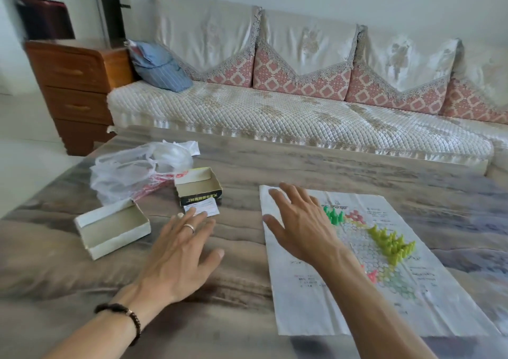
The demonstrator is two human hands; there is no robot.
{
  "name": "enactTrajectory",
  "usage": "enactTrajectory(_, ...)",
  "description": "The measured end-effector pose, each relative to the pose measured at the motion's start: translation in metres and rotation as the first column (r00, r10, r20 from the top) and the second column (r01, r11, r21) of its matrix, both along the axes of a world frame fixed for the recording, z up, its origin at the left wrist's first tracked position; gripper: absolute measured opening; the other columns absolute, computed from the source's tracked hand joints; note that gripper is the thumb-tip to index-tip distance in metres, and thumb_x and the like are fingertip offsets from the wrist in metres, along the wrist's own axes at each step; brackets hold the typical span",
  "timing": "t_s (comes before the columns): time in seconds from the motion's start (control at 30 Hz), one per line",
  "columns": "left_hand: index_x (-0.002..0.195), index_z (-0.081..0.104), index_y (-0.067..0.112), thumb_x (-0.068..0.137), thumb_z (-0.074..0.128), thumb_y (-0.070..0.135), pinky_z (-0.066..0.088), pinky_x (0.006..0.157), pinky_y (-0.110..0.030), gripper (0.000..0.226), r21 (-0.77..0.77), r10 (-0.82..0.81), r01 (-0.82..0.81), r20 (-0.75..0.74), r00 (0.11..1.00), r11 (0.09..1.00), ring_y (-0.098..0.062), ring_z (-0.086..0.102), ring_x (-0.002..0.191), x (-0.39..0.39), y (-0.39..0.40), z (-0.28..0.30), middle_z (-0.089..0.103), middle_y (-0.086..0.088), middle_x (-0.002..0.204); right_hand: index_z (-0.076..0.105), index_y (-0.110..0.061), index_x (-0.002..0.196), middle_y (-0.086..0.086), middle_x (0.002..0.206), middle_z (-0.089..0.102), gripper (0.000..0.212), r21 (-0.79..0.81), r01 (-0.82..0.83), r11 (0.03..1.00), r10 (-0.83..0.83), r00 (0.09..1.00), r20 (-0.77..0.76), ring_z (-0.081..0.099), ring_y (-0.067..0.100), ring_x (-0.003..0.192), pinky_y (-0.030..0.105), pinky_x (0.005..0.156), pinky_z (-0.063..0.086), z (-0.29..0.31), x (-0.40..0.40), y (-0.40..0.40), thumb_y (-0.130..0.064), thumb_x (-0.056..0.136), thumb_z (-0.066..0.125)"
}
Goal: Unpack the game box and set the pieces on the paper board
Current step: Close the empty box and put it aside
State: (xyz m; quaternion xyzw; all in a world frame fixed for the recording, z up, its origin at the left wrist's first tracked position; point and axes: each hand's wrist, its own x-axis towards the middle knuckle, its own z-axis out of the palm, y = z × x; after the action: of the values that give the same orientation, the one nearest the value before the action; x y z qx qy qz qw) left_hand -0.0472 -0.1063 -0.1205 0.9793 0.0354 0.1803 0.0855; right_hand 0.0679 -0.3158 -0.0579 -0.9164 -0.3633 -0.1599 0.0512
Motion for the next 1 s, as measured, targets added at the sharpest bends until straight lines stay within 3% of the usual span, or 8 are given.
enactTrajectory(0.1,0.116,0.065,0.013,0.079,0.046,0.051,0.044,0.094,-0.043,0.057,0.034,0.079,-0.081,0.046,0.996,0.996,-0.030,0.057,0.116,-0.001,0.028,0.008,0.064,-0.007,0.120,0.044,-0.018,0.134,0.003,0.137,0.045,0.048,-0.023,-0.036,0.999,0.034,0.996,-0.087,0.042,0.026,0.123,0.039,0.095,0.038,-0.012,-0.003,0.043,-0.046,0.095,0.044)
enactTrajectory(0.23,0.103,0.068,0.019,0.075,0.066,0.042,0.042,0.084,-0.039,0.036,0.053,0.159,-0.162,0.055,0.986,0.985,-0.022,0.062,0.093,0.014,0.052,0.023,0.066,0.004,0.096,0.052,-0.017,0.123,0.003,0.118,0.054,0.041,0.008,-0.044,0.999,0.044,0.972,-0.233,0.046,0.024,0.116,0.037,0.090,0.039,-0.028,-0.001,0.093,-0.045,0.093,0.046)
enactTrajectory(0.33,0.103,0.067,0.028,0.083,0.061,0.044,0.035,0.089,-0.036,0.026,0.060,0.176,-0.175,-0.014,0.984,0.983,-0.018,0.057,0.096,0.032,0.060,0.023,0.064,0.009,0.094,0.058,-0.019,0.114,0.003,0.111,0.057,0.037,0.102,0.036,0.994,0.003,0.933,-0.359,0.051,0.024,0.111,0.035,0.084,0.043,-0.038,0.007,0.117,-0.045,0.090,0.049)
enactTrajectory(0.47,0.095,0.069,0.027,0.088,0.057,0.038,0.029,0.081,-0.035,0.018,0.110,0.210,-0.203,-0.055,0.976,0.973,-0.017,0.058,0.094,0.051,0.068,0.014,0.068,0.008,0.094,0.061,-0.020,0.104,0.004,0.107,0.055,0.040,0.132,0.204,0.970,-0.116,0.867,-0.485,0.056,0.027,0.103,0.034,0.077,0.044,-0.050,0.020,0.136,-0.053,0.086,0.051)
enactTrajectory(0.6,0.092,0.069,0.026,0.089,0.057,0.033,0.027,0.079,-0.035,0.014,0.079,0.204,-0.201,-0.036,0.978,0.976,-0.017,0.058,0.093,0.057,0.072,0.009,0.069,0.007,0.091,0.062,-0.021,0.099,0.002,0.106,0.054,0.030,0.133,0.268,0.954,-0.155,0.823,-0.547,0.057,0.025,0.098,0.032,0.077,0.044,-0.053,0.029,0.148,-0.043,0.078,0.063)
enactTrajectory(0.73,0.093,0.068,0.029,0.091,0.055,0.030,0.028,0.084,-0.033,0.013,-0.052,0.200,-0.197,0.067,0.977,0.979,-0.013,0.057,0.091,0.044,0.079,0.014,0.066,0.010,0.086,0.055,-0.021,0.073,0.006,0.095,0.062,0.007,0.168,0.271,0.948,-0.119,0.789,-0.602,0.056,0.027,0.085,0.032,0.070,0.043,-0.054,0.028,0.158,-0.027,0.078,0.057)
enactTrajectory(0.9,0.089,0.066,0.029,0.085,0.062,0.023,0.033,0.085,-0.031,0.008,-0.194,0.215,-0.184,0.154,0.964,0.964,-0.011,0.058,0.086,0.003,0.105,0.022,0.063,0.014,0.078,0.057,-0.006,0.081,0.005,0.075,0.058,0.018,0.294,0.267,0.918,0.002,0.736,-0.676,0.054,0.026,0.075,0.028,0.054,0.038,-0.042,0.009,0.163,-0.020,0.087,0.049)
enactTrajectory(1.0,0.079,0.061,0.030,0.078,0.069,0.020,0.036,0.077,-0.031,0.013,-0.229,0.287,-0.249,0.150,0.946,0.941,-0.010,0.060,0.080,-0.023,0.127,0.025,0.062,0.016,0.073,0.063,-0.003,0.076,0.004,0.069,0.058,0.024,0.412,0.240,0.879,0.147,0.685,-0.714,0.052,0.019,0.063,0.029,0.059,0.041,-0.024,-0.009,0.174,-0.021,0.088,0.053)
